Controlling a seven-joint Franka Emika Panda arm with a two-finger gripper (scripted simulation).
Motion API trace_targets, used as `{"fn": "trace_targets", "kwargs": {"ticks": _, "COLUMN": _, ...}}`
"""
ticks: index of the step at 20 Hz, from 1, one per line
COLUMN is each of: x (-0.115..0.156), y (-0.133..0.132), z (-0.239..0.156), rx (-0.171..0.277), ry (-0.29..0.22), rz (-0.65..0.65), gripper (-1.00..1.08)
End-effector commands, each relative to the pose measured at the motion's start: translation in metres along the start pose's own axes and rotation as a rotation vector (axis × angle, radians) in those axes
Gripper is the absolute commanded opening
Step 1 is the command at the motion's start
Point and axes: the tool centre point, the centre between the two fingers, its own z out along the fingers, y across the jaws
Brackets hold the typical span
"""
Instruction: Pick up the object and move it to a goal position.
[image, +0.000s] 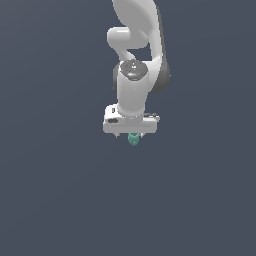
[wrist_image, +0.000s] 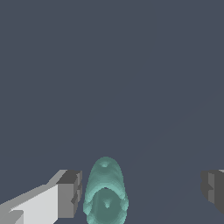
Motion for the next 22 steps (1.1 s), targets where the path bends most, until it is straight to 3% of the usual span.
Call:
{"fn": "trace_targets", "kwargs": {"ticks": 1, "x": 0.0, "y": 0.0, "z": 0.0, "rx": 0.0, "ry": 0.0, "rz": 0.0, "gripper": 1.0}}
{"fn": "trace_targets", "kwargs": {"ticks": 11, "x": -0.006, "y": 0.018, "z": 0.004, "rx": -0.013, "ry": -0.023, "rz": -0.024, "gripper": 1.0}}
{"fn": "trace_targets", "kwargs": {"ticks": 22, "x": -0.018, "y": 0.008, "z": 0.014, "rx": -0.004, "ry": -0.016, "rz": -0.033, "gripper": 1.0}}
